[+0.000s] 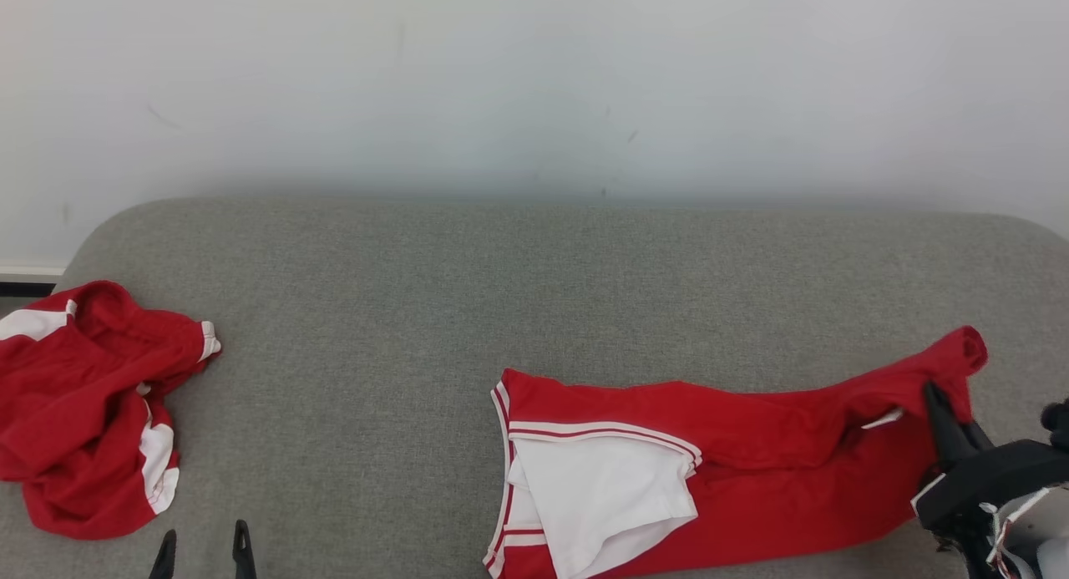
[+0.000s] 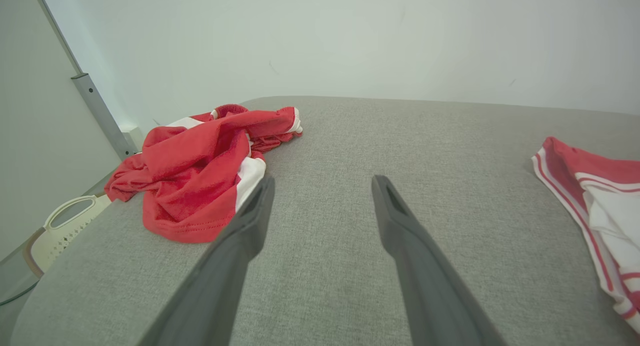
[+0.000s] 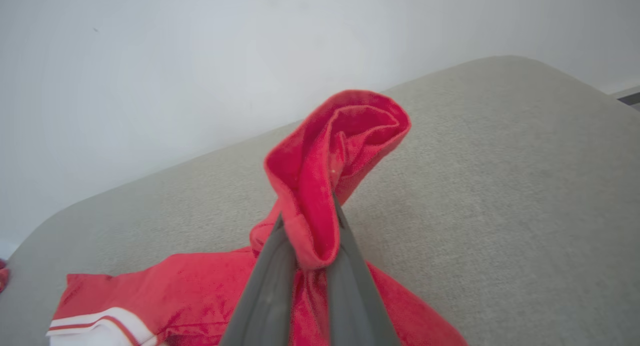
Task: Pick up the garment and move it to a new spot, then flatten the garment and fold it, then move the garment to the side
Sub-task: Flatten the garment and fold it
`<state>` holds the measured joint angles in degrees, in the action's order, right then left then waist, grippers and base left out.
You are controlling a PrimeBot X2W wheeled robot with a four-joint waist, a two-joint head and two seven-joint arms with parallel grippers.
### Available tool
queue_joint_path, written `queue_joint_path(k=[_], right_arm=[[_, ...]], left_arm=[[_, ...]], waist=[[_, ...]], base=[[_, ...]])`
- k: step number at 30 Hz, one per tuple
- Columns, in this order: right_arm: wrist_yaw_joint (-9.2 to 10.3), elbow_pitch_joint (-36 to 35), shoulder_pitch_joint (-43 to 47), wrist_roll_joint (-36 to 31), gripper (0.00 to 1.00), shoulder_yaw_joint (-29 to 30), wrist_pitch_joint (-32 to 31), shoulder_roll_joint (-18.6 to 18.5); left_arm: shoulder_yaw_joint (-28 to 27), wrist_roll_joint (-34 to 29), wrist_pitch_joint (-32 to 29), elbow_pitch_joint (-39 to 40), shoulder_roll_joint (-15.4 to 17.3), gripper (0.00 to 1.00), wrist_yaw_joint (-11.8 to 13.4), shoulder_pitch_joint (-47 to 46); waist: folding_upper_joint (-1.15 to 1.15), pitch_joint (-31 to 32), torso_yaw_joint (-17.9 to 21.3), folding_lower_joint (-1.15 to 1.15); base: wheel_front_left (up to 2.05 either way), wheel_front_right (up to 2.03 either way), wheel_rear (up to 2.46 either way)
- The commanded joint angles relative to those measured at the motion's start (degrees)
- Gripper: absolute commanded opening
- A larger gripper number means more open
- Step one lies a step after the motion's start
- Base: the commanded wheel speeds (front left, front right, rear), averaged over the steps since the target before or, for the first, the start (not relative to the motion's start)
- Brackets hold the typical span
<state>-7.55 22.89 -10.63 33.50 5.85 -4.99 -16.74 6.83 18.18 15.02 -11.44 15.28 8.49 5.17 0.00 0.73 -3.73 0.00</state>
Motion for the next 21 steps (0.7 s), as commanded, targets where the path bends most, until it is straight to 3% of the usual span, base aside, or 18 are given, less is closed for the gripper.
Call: queue_joint_path(k=[1,4,9,15,21], right_arm=[[0.14,-2.2,0.8,0.9,0.0,-0.5,-0.9,1.0],[0.14,-10.4,1.9,2.8,0.0,-4.3,-5.1,4.0],[0.14,-15.7,1.9,3.5,0.0,-10.2,-8.7,8.8],[0.14,-13.3,0.2,2.4,0.0,-15.9,-8.2,12.8],[0.14,-6.6,-2.1,2.4,0.0,-20.0,-6.0,13.8]], left_arm=[[-0.2,0.3,0.1,0.1,-0.3,1.0,-0.3,0.9],[0.0,0.1,0.1,-0.2,-1.1,1.0,-0.8,0.7],[0.8,-0.4,0.1,-1.4,-1.9,1.0,-1.7,-0.9],[1.7,-0.8,0.1,-3.1,-2.8,1.0,-2.8,-2.6],[2.8,-1.2,0.1,-4.8,-4.0,1.0,-3.8,-4.5]], waist=[[0.0,0.4,-0.4,0.0],[0.0,0.6,-1.3,0.0],[0.0,0.8,-2.9,0.0],[0.0,0.6,-5.2,0.0],[0.0,0.2,-7.3,0.0]], base=[[0.0,0.0,0.0],[0.0,0.0,0.0],[0.0,0.0,0.0],[0.0,0.0,0.0],[0.0,0.0,0.0]])
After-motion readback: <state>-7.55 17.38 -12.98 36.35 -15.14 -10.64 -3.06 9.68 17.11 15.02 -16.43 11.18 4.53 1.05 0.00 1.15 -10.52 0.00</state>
